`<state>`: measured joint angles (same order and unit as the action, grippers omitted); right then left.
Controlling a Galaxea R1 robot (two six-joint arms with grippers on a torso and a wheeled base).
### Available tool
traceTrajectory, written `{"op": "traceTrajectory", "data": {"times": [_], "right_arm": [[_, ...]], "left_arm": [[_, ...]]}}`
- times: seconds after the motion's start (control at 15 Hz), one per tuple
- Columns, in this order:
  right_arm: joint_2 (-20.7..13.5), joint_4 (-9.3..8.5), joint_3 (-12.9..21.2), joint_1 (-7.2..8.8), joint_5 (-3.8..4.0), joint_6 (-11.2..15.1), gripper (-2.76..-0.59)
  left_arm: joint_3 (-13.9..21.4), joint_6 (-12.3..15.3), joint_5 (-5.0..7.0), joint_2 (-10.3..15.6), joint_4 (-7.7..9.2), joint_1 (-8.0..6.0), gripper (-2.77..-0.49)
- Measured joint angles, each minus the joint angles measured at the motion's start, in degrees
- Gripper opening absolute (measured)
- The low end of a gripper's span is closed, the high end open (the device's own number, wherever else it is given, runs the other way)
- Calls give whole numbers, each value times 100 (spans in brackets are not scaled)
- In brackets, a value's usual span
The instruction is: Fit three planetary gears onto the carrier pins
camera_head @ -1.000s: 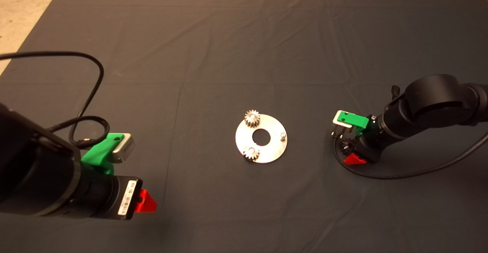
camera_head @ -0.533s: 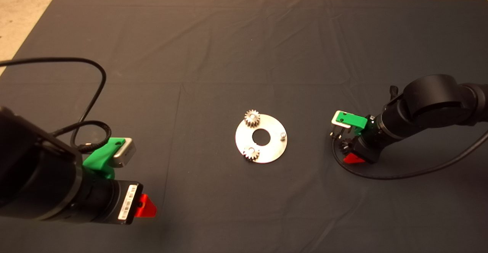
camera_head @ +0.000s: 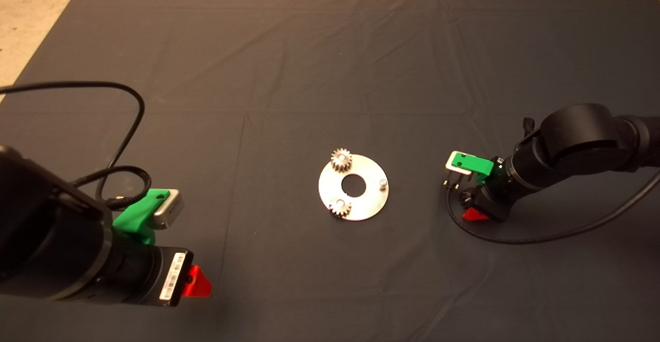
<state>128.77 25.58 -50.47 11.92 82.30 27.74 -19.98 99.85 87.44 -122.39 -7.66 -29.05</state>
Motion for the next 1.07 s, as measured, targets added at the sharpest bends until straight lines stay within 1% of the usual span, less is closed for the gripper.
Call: {"op": "traceTrajectory", "data": {"times": [0.07, 0.27, 0.33, 0.4, 0.6, 0.67, 0.87, 0.93, 1.07], "right_arm": [[0, 0, -5, 0, 0, 1, -181], [-1, 0, -13, 0, 0, -2, -182], [-2, 2, -29, 0, 2, -2, -192], [-2, 8, -40, 0, 0, -2, -196], [-2, 9, -57, 0, 0, -2, -197], [-2, 13, -61, 0, 6, -2, -207], [-2, 80, -61, 0, 6, -2, -216], [-2, 102, -61, -2, 6, -2, -221], [-2, 121, -61, -2, 4, -2, -221]], "left_arm": [[0, 0, -1, 1, -1, 0, -95], [0, 0, -1, -2, -2, 0, -95], [0, 0, -1, 1, 1, 0, -95], [0, 0, 2, 1, 1, 2, -95], [0, 0, 1, -2, 4, 10, -95], [0, -2, -1, -2, 27, 15, -95], [2, 0, -1, -2, 55, 15, -95], [9, -2, 0, 0, 63, 15, -95], [22, -2, -1, 1, 81, 15, -95]]}}
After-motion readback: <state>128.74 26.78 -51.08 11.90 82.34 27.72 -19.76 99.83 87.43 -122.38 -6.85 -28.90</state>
